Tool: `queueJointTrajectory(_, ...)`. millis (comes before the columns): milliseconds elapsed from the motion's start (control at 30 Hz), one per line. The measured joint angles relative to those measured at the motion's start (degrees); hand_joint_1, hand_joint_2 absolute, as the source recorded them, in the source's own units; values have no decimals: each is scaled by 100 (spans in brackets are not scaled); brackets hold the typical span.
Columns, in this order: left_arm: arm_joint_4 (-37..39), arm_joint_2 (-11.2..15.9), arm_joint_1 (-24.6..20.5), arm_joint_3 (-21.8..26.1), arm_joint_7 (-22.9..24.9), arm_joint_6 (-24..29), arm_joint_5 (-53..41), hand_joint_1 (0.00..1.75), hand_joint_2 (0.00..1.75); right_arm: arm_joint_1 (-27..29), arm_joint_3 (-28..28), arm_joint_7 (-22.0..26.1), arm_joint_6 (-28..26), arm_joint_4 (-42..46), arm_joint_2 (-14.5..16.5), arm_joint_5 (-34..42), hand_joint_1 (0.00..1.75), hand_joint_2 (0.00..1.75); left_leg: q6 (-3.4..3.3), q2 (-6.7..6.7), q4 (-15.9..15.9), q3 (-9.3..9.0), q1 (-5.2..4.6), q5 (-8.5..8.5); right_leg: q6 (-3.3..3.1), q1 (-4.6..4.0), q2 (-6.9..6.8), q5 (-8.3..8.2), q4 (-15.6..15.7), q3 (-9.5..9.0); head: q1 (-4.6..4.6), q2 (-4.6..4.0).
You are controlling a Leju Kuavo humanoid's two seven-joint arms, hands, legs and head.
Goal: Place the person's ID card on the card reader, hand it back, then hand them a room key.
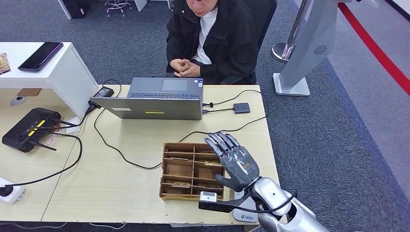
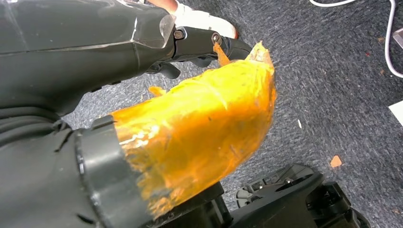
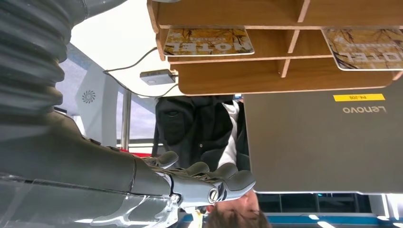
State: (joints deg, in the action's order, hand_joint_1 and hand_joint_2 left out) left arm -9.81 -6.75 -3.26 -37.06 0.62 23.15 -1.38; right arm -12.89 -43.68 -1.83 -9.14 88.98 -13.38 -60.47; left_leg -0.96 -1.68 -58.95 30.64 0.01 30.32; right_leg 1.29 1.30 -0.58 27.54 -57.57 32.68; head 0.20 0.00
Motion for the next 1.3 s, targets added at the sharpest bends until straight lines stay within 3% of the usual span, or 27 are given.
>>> queueJointTrajectory(1300, 0, -1, -2, -5, 5, -1, -26, 0, 0, -20, 43, -18, 93, -127, 0, 50, 41, 175, 0, 0, 0, 0, 0, 0, 0, 0, 0, 0, 0, 0, 0, 0)
